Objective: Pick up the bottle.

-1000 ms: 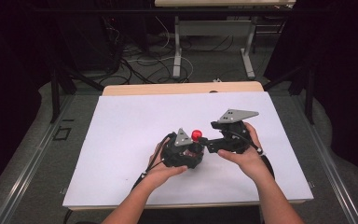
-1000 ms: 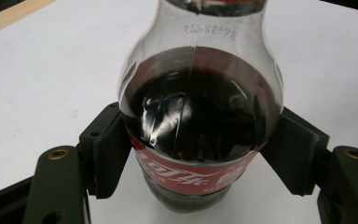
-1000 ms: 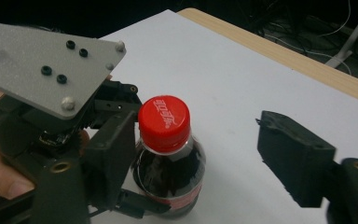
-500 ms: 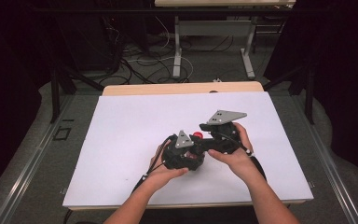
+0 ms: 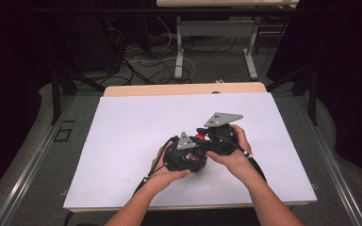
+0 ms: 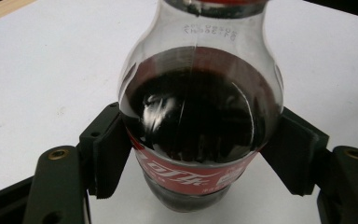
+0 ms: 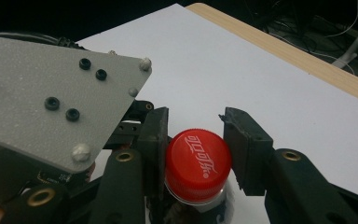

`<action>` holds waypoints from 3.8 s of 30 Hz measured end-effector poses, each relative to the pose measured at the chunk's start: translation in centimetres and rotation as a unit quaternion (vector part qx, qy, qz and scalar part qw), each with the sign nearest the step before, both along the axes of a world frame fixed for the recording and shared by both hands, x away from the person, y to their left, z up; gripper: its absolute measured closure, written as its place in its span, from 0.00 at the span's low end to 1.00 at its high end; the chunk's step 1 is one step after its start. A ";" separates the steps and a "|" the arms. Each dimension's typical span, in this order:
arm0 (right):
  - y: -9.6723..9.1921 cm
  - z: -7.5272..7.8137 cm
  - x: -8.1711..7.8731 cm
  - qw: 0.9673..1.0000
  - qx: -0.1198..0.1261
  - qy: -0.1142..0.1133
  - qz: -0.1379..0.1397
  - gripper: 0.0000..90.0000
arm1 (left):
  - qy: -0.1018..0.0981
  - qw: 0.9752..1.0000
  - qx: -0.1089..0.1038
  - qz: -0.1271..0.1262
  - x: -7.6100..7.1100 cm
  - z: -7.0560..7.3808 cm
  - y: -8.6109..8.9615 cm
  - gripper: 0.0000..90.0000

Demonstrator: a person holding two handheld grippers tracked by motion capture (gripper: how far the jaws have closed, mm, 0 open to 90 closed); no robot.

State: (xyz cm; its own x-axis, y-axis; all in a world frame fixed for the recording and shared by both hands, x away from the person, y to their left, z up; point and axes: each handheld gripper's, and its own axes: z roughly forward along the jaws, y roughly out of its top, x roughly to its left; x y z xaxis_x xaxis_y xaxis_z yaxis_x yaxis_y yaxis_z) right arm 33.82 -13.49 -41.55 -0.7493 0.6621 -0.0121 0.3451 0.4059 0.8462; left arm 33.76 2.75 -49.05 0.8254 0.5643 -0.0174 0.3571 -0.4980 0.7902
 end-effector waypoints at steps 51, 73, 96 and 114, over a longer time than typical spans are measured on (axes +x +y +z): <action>-0.2 1.5 3.1 0.963 -0.064 0.056 0.254 0.68 | 0.017 0.999 0.001 -0.048 -0.8 0.2 1.2 0.33; 0.6 2.0 1.8 0.980 -0.069 0.017 0.185 0.50 | 0.025 0.999 -0.008 -0.020 -0.6 0.4 2.6 0.33; 2.3 0.3 -0.4 0.999 -0.003 0.009 0.032 0.63 | 0.017 1.000 -0.004 0.007 -0.9 0.6 2.6 0.33; 0.5 0.7 3.3 0.969 -0.012 0.053 0.240 0.67 | 0.018 1.000 0.000 -0.008 -1.2 0.6 2.6 0.33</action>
State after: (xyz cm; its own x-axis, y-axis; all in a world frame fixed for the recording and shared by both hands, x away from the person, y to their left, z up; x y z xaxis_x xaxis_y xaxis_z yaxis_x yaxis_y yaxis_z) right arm 37.10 -12.99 -40.87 -0.9688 0.2378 0.0700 0.1957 0.5608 0.8045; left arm 32.60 5.30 -48.44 0.8333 0.5508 -0.0468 0.3767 -0.5039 0.7773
